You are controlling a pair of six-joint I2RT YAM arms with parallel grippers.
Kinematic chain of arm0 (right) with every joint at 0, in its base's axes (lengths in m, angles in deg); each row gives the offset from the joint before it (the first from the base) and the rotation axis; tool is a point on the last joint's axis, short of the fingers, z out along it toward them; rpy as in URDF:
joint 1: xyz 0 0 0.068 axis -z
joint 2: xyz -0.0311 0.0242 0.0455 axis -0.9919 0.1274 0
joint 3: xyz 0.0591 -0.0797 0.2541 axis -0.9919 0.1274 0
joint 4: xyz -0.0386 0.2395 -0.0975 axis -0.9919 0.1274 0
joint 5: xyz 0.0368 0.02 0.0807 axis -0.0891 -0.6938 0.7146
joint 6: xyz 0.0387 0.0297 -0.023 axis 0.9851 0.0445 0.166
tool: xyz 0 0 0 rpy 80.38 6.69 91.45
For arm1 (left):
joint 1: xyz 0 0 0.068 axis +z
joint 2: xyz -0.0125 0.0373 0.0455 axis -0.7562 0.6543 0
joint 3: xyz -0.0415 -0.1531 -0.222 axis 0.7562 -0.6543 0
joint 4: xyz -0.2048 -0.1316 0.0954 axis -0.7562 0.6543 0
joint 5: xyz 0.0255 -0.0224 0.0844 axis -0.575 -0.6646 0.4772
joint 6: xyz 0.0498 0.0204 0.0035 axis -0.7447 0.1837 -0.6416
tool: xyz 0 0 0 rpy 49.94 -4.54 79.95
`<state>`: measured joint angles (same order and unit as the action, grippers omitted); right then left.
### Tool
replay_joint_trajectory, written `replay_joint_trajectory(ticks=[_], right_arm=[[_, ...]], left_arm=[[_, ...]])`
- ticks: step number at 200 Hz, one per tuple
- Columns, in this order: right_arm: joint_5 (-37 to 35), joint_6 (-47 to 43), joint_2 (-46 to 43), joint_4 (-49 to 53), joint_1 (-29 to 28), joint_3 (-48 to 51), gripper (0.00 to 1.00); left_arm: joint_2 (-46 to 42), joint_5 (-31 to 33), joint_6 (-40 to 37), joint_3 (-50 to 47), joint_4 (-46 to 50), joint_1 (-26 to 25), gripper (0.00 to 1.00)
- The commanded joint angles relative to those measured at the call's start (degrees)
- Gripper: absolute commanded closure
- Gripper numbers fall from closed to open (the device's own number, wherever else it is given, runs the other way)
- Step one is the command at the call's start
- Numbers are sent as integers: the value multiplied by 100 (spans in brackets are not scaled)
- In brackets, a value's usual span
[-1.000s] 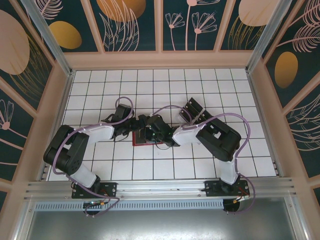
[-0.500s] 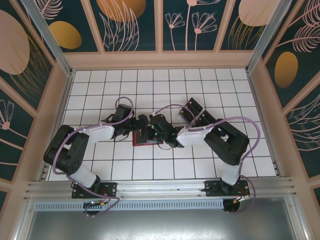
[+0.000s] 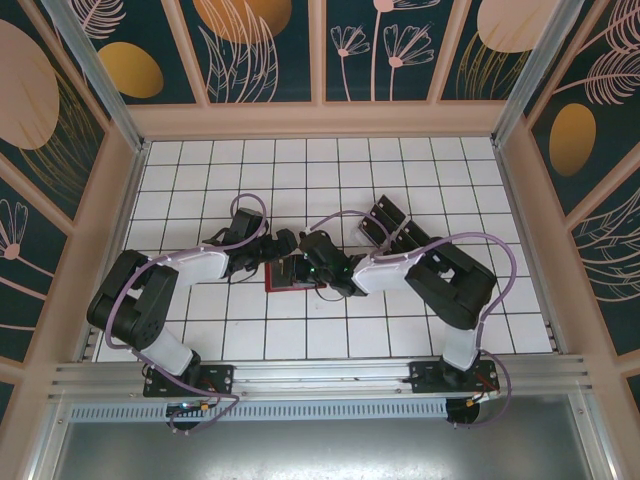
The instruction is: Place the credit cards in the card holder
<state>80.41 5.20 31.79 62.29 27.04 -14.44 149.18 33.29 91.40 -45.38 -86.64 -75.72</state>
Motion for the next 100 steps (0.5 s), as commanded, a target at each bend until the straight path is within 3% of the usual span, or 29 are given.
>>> replay_joint_trajectory(ticks=[1, 64, 100], right_arm=[[-40, 22, 172, -98, -78, -28, 74], [74, 32, 427, -91, -184, -306, 75], [35, -40, 144, 18, -196, -355, 74]], left_arm=[[245, -224, -8, -36, -203, -101, 2], [264, -244, -7, -49, -221, -101, 1], [255, -233, -24, 12, -197, -95, 1]])
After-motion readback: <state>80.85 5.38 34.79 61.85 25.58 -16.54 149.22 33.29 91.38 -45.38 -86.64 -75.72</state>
